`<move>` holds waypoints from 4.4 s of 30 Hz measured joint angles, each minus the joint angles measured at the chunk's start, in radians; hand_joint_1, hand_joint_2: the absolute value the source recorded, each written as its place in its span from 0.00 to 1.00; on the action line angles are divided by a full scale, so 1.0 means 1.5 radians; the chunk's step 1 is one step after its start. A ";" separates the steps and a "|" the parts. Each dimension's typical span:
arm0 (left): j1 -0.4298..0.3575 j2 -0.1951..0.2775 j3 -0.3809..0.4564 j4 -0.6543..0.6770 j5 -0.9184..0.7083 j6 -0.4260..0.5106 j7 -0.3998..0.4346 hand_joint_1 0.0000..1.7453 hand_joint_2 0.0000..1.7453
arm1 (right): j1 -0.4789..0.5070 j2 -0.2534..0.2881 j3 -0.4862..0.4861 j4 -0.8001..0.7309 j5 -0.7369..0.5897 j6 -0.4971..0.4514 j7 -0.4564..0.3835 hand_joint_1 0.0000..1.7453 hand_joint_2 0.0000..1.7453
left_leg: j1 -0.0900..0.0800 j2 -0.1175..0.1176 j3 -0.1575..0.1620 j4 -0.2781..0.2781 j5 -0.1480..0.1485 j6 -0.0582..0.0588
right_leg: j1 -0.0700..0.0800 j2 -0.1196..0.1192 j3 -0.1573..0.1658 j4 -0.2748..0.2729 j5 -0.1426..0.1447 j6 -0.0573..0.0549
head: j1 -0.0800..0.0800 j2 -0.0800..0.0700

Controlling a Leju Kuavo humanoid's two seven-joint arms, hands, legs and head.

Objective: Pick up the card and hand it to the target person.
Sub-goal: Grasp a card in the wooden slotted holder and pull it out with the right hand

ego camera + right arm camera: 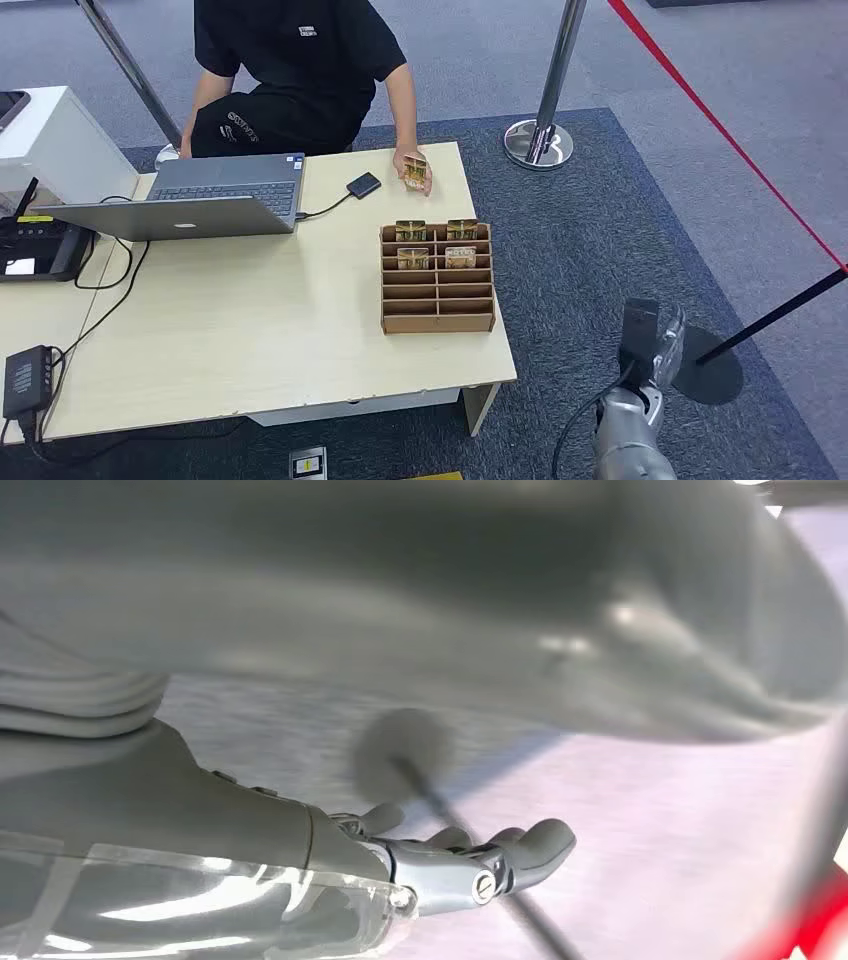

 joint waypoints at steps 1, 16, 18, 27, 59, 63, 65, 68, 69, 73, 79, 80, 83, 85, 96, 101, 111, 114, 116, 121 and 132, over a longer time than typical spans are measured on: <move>0.000 0.000 0.000 0.000 -0.001 0.000 0.000 0.00 0.00 | -0.004 0.003 0.008 -0.006 0.005 -0.001 -0.001 0.00 0.00 | 0.000 0.000 0.000 0.000 0.000 0.000 | 0.000 0.000 0.000 0.000 0.000 0.000 | 0.000 0.000; -0.004 -0.001 0.000 0.002 -0.025 -0.001 -0.001 0.00 0.00 | -0.076 0.085 0.211 -0.095 0.244 -0.017 0.071 0.00 1.00 | 0.000 0.000 0.000 0.000 0.000 0.000 | 0.001 0.000 -0.001 0.001 0.000 0.000 | 0.000 0.000; -0.004 -0.002 0.000 0.002 -0.028 -0.002 -0.001 0.00 0.00 | -0.088 0.089 0.236 -0.090 0.274 -0.018 0.099 0.00 1.00 | 0.000 0.000 -0.001 0.000 0.000 0.000 | 0.001 0.000 -0.001 0.001 0.000 0.000 | 0.000 0.000; -0.006 -0.002 0.000 0.002 -0.035 -0.006 -0.006 0.00 0.00 | -0.137 0.087 0.344 -0.028 0.385 -0.019 0.233 0.84 1.00 | 0.000 0.000 -0.001 0.000 0.000 0.000 | 0.001 0.000 -0.001 0.001 0.000 0.000 | 0.000 0.000; -0.006 -0.002 0.000 0.006 -0.043 0.003 0.003 0.00 0.00 | -0.052 0.096 0.515 -0.107 0.443 -0.019 0.336 0.48 1.00 | 0.000 0.000 -0.001 0.000 0.000 0.000 | 0.001 0.000 -0.002 0.001 0.000 0.000 | 0.000 0.000; -0.006 -0.002 0.000 0.006 -0.051 0.003 0.005 0.00 0.00 | -0.052 0.093 0.525 -0.093 0.429 -0.019 0.349 0.50 1.00 | 0.000 0.000 -0.001 0.000 0.000 0.000 | 0.001 0.000 -0.002 0.001 0.000 0.000 | 0.000 0.000; -0.006 -0.002 0.000 0.006 -0.054 0.004 0.007 0.00 0.00 | -0.052 0.091 0.527 -0.079 0.431 -0.019 0.357 0.51 1.00 | 0.000 0.000 -0.001 0.000 0.000 0.000 | 0.001 0.000 -0.002 0.001 0.000 0.000 | 0.000 0.000; -0.006 -0.002 0.000 0.006 -0.055 0.007 0.009 0.00 0.00 | -0.054 0.087 0.530 -0.060 0.436 -0.019 0.370 0.49 1.00 | 0.000 0.000 -0.001 0.000 0.000 0.000 | 0.001 0.000 -0.002 0.001 0.000 0.000 | 0.000 0.000; -0.006 -0.002 0.000 0.006 -0.056 0.008 0.009 0.00 0.00 | -0.055 0.086 0.531 -0.054 0.439 -0.019 0.375 0.48 1.00 | 0.000 0.000 -0.001 0.000 0.000 0.000 | 0.001 0.000 -0.002 0.001 0.000 0.000 | 0.000 0.000; -0.006 -0.002 0.000 0.006 -0.056 0.009 0.010 0.00 0.00 | -0.059 0.080 0.537 -0.036 0.446 -0.020 0.386 0.44 1.00 | 0.000 0.000 -0.001 0.000 0.000 0.000 | 0.001 0.000 -0.002 0.001 0.000 0.000 | 0.000 0.000; -0.006 -0.002 0.000 0.007 -0.057 0.011 0.009 0.00 0.00 | -0.062 0.078 0.540 -0.020 0.451 -0.020 0.395 0.40 1.00 | 0.000 0.000 -0.001 0.000 0.000 0.000 | 0.001 0.000 -0.002 0.001 0.000 0.000 | 0.000 0.000; -0.006 -0.002 0.000 0.007 -0.058 0.011 0.009 0.00 0.00 | -0.062 0.077 0.541 -0.017 0.453 -0.020 0.397 0.40 1.00 | 0.000 0.000 -0.001 0.000 0.000 0.000 | 0.001 0.000 -0.002 0.001 0.000 0.000 | 0.000 0.000; -0.006 -0.002 0.000 0.007 -0.060 0.011 0.008 0.00 0.00 | -0.064 0.076 0.543 -0.011 0.456 -0.020 0.400 0.39 1.00 | 0.000 0.000 -0.001 0.000 0.000 0.000 | 0.001 0.000 -0.002 0.001 0.000 0.000 | 0.000 0.000; -0.006 -0.002 0.000 0.007 -0.061 0.011 0.008 0.00 0.00 | -0.065 0.075 0.543 -0.008 0.456 -0.020 0.400 0.39 1.00 | 0.000 0.000 -0.001 0.000 0.000 0.000 | 0.001 0.000 -0.002 0.001 0.000 0.000 | 0.000 0.000; -0.006 -0.002 0.000 0.007 -0.069 0.011 0.015 0.00 0.00 | -0.066 0.074 0.554 0.002 0.460 -0.020 0.399 0.43 1.00 | 0.000 0.000 -0.001 0.000 0.000 0.000 | 0.001 0.000 -0.002 0.001 0.000 0.000 | 0.000 0.000; -0.006 -0.002 0.000 0.007 -0.073 0.011 0.018 0.00 0.00 | -0.066 0.074 0.557 0.009 0.461 -0.020 0.399 0.45 1.00 | 0.000 0.000 -0.001 0.000 0.000 0.000 | 0.001 0.000 -0.002 0.001 0.000 0.000 | 0.000 0.000; -0.007 -0.002 0.000 0.007 -0.078 0.012 0.020 0.00 0.00 | -0.066 0.079 0.568 0.026 0.471 -0.020 0.408 0.46 1.00 | 0.000 0.000 -0.001 0.000 0.000 0.000 | 0.001 0.000 -0.002 0.001 0.000 0.000 | 0.000 0.000; -0.008 -0.002 -0.001 0.007 -0.078 0.012 0.020 0.00 0.00 | -0.066 0.079 0.572 0.032 0.479 -0.020 0.417 0.46 1.00 | 0.000 0.000 -0.001 0.000 0.000 0.000 | 0.001 0.000 -0.002 0.001 0.000 0.000 | 0.000 0.000; -0.008 -0.002 -0.001 0.007 -0.079 0.012 0.020 0.00 0.00 | -0.066 0.079 0.575 0.033 0.482 -0.020 0.421 0.45 1.00 | 0.000 0.000 -0.001 0.000 0.000 0.000 | 0.001 0.000 -0.002 0.001 0.000 0.000 | 0.000 0.000; -0.009 -0.002 -0.001 0.007 -0.080 0.012 0.020 0.00 0.00 | -0.066 0.079 0.578 0.034 0.483 -0.020 0.423 0.45 1.00 | 0.000 0.000 -0.001 0.000 0.000 0.000 | 0.001 0.000 -0.002 0.001 0.000 0.000 | 0.000 0.000; -0.009 -0.002 -0.001 0.007 -0.080 0.009 0.019 0.00 0.00 | -0.066 0.080 0.583 0.034 0.477 -0.020 0.421 0.44 1.00 | 0.000 0.000 -0.001 0.000 0.000 0.000 | 0.001 0.000 -0.002 0.001 0.000 0.000 | 0.000 0.000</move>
